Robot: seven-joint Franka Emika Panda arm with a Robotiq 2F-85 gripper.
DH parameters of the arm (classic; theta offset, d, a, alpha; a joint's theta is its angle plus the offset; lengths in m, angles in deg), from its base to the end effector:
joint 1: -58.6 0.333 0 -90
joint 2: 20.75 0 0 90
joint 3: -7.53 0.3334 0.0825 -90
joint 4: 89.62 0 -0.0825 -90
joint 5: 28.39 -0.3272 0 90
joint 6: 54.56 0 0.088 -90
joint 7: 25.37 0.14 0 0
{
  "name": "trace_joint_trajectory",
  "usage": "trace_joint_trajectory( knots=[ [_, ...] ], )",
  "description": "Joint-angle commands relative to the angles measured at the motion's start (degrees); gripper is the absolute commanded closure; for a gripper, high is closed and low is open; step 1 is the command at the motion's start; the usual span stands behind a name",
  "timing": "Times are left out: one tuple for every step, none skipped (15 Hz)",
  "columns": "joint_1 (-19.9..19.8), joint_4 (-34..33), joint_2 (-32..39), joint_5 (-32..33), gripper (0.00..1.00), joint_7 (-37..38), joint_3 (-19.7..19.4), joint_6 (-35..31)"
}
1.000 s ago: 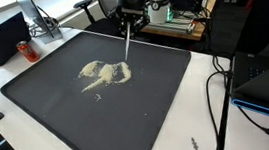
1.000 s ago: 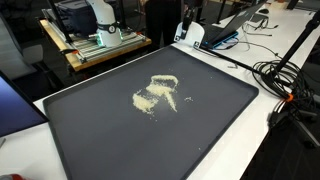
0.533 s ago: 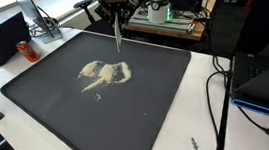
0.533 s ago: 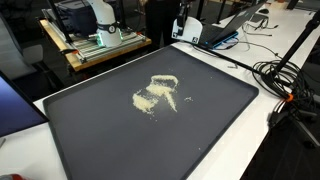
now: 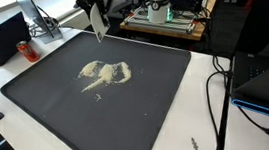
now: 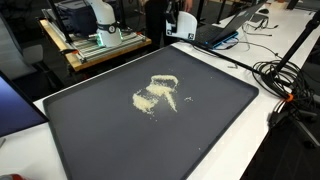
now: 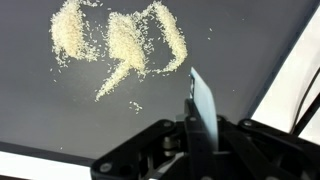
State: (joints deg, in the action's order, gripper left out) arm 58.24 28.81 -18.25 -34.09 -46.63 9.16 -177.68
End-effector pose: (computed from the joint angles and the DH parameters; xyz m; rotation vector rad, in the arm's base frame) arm 0.5132 0.0181 0.4289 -3.0186 -0.5188 -0.0804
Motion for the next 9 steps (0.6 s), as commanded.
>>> trace_joint_trajectory(
  knots=[
    [-1.8,2.2,-2.8,-6.2,0.99,-4.6,-1.9,-0.5],
    [-2.2,2.3,-2.9,-7.4,0.99,-5.5,-2.4,-0.4],
    [-2.5,2.3,-2.9,-8.4,0.99,-6.0,-2.9,-0.4],
    [-2.8,2.4,-2.9,-8.8,0.99,-6.1,-3.4,-0.3],
    [-3.0,2.6,-2.9,-7.8,0.99,-5.3,-3.8,-0.6],
    [-3.2,2.9,-3.1,-7.4,0.99,-4.8,-4.2,-0.7],
    [-3.4,3.3,-3.3,-6.9,0.99,-4.1,-4.5,-1.3],
    [-3.5,3.6,-3.5,-7.0,0.99,-4.2,-4.8,-1.4],
    [-3.7,4.1,-3.7,-6.9,0.99,-3.1,-5.1,-2.6]
  ],
)
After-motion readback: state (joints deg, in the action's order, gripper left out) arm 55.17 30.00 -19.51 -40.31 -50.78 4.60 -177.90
